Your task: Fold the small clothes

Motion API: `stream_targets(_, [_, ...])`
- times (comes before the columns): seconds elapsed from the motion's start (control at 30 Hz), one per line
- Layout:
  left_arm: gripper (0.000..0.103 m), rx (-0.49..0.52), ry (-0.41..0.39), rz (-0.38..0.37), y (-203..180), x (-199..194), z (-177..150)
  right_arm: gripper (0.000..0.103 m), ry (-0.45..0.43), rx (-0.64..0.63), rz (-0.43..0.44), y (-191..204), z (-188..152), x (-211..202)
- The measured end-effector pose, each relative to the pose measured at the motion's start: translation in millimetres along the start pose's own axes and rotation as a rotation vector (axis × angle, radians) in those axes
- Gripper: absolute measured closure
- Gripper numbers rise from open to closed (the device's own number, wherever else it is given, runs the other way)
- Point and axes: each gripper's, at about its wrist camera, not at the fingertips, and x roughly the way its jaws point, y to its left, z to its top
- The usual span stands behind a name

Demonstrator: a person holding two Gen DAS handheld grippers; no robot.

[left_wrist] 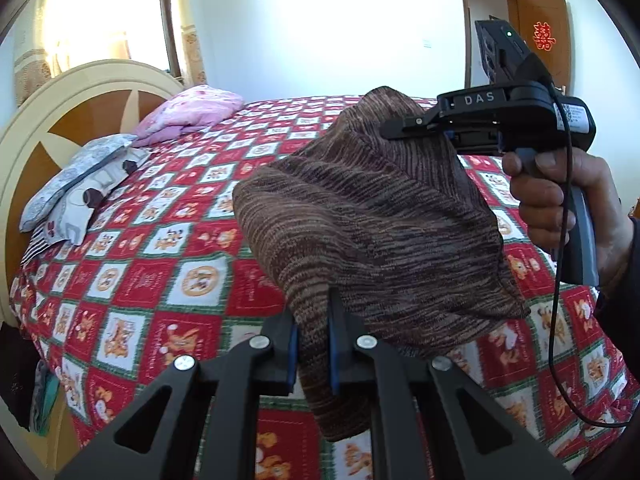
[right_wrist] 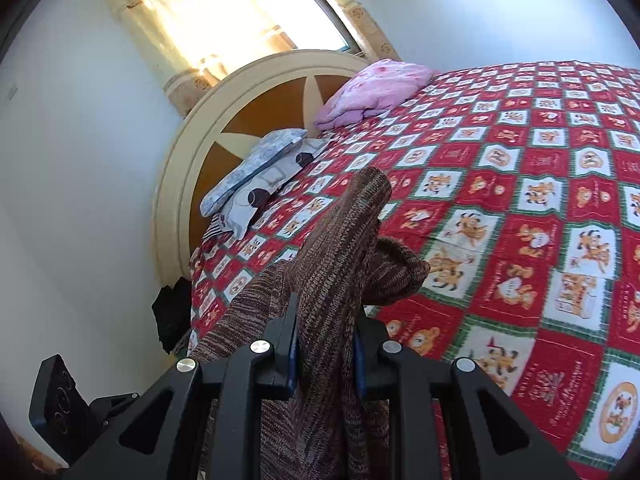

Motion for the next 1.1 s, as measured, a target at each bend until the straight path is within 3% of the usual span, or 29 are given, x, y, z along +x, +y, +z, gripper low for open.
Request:
stream_targets(0.43, [0.09,-0.028,0.014,0.055,24.3,-8.7,-20.8,0.082,0.08,-0.024,0.038,21.5,-2.5,52.9])
stream_targets(0.6, [0.09,0.031,-0.007,0.113,19.8,-18.7,-28.7,0.082,0.111,-0.04,0.036,29.0,-8.2,73.7])
stream_targets(0.97, [0.09,-0.011,0.139,0.119,24.3,35.5,-77.0,0.082,0.229,-0.007,-0.083,-3.5,-34.4,126.3])
stream_targets(1.1, [0.089,-0.015,0.121,0.127,22.8,35.4,-80.6,0.074,0.24,0.032,-0.111,-17.4,-41.5,132.1])
